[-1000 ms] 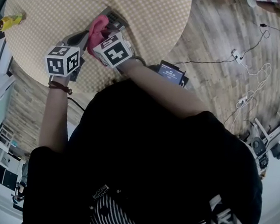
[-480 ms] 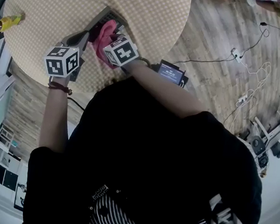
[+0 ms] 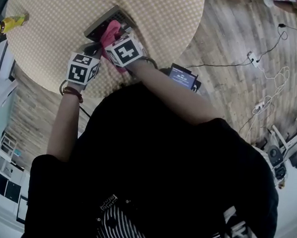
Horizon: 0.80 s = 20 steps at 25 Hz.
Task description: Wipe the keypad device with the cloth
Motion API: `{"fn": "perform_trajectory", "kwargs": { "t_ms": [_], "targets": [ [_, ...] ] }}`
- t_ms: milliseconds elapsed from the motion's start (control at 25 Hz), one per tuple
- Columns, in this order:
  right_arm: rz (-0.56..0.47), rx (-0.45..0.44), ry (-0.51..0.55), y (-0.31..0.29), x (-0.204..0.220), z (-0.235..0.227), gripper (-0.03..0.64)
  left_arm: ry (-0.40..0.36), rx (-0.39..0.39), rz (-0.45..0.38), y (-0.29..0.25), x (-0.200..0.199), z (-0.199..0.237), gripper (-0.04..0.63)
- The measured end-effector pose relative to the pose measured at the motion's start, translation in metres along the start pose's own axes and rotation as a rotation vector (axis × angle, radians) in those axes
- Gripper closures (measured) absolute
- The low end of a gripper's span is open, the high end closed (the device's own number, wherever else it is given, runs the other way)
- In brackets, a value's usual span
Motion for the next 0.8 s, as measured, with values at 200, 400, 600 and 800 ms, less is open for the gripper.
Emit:
{"fn": "perform_trajectory", "kwargs": {
  "t_ms": [200, 400, 600, 800],
  "targets": [
    [0.035, 0.013, 0.015, -0.002, -0.008, 0.003, 0.552, 0.081, -0.012, -0.078, 0.025, 0.014, 0.008, 0.594],
    [0.05, 0.018, -0.022, 0.0, -0.001, 0.001, 0.552, 0.066, -0.155, -0.22, 0.061, -0.02, 0.035, 0.594],
    [0.018, 0.019, -0.037, 0.001, -0.008, 0.001, 0.552, 0.04, -0.124, -0.222, 0.053, -0.049, 0.047, 0.594],
    [-0.116, -0.018, -0.013, 0.017, -0.045, 0.013, 0.552, 0.042, -0.08, -0.17, 0.051, -0.055, 0.048, 0.594]
  ]
}}
Point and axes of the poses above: the fingertips, and each gripper's own axes: y backward along the fingers, z to its left, x out of its underside, the point moved 8 cm from there along y, backward along the fingers, and after that the axes turned 6 degrees about z, right-handed, at the moved point
